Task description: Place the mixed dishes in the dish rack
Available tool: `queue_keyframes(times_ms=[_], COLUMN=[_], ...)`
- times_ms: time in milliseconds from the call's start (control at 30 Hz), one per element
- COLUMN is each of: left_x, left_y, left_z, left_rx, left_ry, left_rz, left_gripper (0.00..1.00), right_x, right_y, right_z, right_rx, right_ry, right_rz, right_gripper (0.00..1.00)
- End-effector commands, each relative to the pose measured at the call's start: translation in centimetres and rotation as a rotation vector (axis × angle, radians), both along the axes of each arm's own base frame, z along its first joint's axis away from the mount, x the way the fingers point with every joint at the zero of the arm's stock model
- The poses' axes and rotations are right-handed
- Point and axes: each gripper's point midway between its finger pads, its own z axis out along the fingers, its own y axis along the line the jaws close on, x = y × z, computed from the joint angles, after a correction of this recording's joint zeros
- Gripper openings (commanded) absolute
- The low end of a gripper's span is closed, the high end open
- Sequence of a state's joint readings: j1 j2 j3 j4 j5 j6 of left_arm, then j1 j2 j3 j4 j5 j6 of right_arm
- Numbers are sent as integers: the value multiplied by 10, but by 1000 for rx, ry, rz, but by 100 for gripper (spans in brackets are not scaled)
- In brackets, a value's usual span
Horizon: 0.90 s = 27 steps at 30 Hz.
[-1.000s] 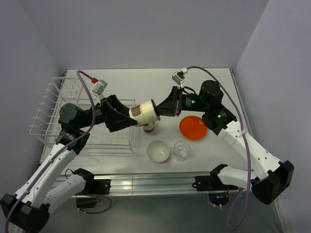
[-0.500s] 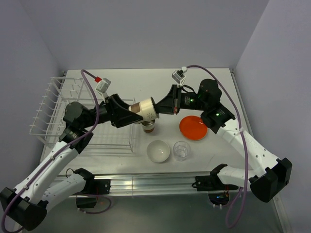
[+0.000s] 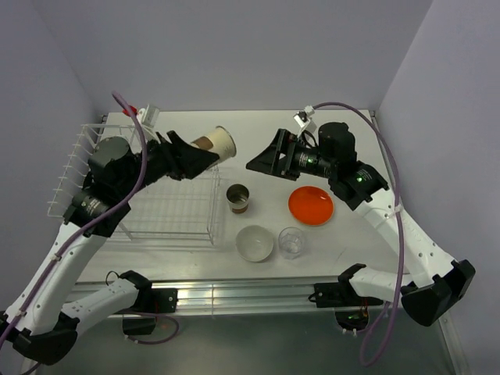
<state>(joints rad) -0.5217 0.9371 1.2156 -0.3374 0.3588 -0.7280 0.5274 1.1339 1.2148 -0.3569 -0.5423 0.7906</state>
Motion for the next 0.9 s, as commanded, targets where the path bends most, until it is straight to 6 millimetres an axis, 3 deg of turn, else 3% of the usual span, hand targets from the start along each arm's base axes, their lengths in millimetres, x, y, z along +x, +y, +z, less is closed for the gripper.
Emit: queue_keyframes(times_ms=[0, 67, 200, 367, 400, 533, 700, 867], left_x=[41, 48, 69, 97, 102, 120, 134, 141], left_y=[64, 74, 85, 88, 88, 94, 97, 95], left_z=[-49, -78, -99, -142, -140, -164, -170, -204], left_rx=[343, 464, 604, 798, 811, 927, 938, 986], left_ry=[97, 184, 240, 348, 343, 398, 403, 487], left_rz=[366, 410, 477, 487, 493, 519, 524, 447], left_gripper=[0, 0, 0, 0, 0, 0, 0, 0], right_x=[15, 23, 31, 42, 43, 49, 53, 59], right_y=[-30, -38, -46, -51, -54, -55, -48, -41], right_z=[-38, -54, -80, -111, -114, -130, -153, -175], right_rx=[-228, -291, -376, -501, -519, -555, -578, -611], right_ry=[1, 15, 29, 74, 73, 86, 116, 152], right_rz=[-135, -180, -210, -209, -212, -215, -178, -152], right_gripper=[100, 100, 100, 100, 100, 100, 100, 99])
